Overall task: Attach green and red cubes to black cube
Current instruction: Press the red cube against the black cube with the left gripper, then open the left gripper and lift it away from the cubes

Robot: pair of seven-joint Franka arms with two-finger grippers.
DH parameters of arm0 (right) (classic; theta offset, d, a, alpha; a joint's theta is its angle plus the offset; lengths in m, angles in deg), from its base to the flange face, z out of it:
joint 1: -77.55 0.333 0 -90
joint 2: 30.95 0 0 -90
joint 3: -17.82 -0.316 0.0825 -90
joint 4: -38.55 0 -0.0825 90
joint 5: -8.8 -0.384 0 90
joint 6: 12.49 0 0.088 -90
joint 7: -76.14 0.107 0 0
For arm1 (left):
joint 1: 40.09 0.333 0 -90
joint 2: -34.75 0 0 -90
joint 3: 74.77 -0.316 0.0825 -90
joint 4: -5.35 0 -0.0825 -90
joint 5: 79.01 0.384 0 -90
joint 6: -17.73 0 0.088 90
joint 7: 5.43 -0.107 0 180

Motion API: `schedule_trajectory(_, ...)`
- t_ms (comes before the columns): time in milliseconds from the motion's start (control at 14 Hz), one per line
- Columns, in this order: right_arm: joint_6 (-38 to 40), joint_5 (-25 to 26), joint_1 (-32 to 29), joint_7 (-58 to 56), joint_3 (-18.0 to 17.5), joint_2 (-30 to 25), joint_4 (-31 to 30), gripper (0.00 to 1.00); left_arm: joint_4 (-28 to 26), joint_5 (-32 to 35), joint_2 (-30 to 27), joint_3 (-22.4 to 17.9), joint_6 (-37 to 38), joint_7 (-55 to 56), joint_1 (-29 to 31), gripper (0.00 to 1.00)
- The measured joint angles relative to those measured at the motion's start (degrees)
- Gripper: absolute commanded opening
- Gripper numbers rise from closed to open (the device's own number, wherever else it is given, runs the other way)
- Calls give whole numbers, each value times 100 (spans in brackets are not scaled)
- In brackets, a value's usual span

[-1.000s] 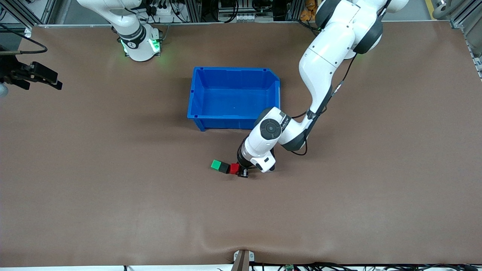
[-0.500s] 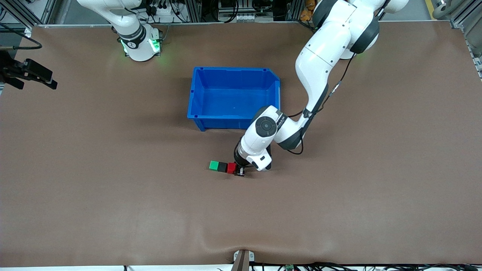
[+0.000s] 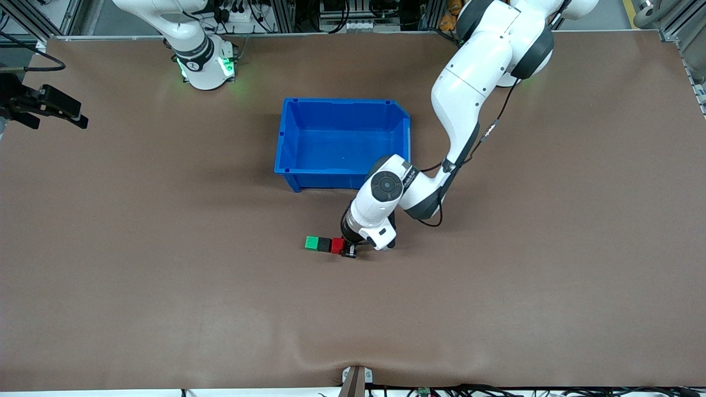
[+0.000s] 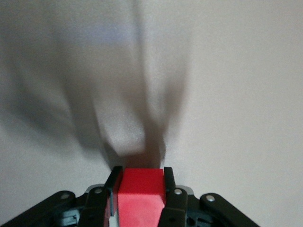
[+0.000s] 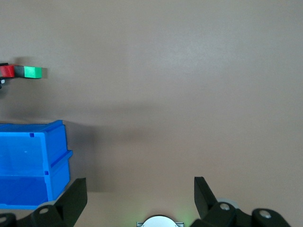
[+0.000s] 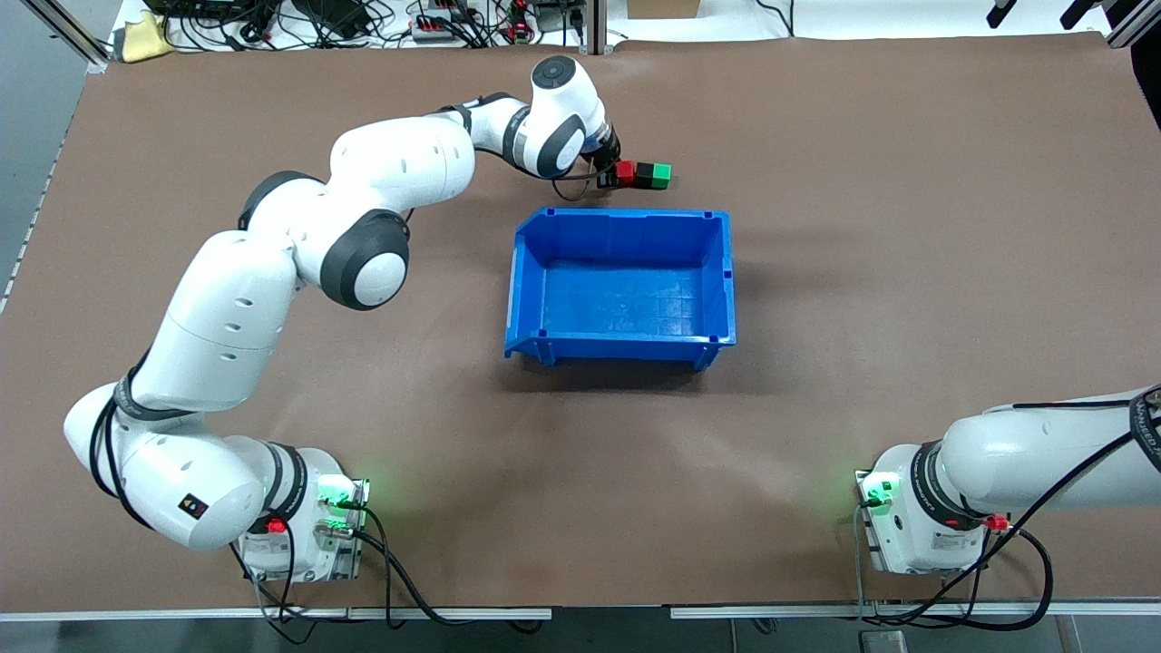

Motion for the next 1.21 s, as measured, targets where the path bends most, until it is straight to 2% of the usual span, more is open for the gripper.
schedule_trajectory(71,6,1,61,0,-26,0,5,100,19,-94,4,-10,50,5,0,16)
schedule_trajectory(214,10,4,208,93,-61,0,7,100,67,-224,14,-20,172,9,0,80)
schedule_trajectory(286,19,5,235,160,-68,0,7,100,91,-261,15,-12,325,9,-6,100)
schedule_trajectory(714,246,7,244,177,-60,52,4,100,159,-298,-209,43,1260,-43,-59,100)
schedule_trajectory(1214,247,53,245,177,-41,47,19,100,250,-264,-1596,-18,3229,-1851,430,100)
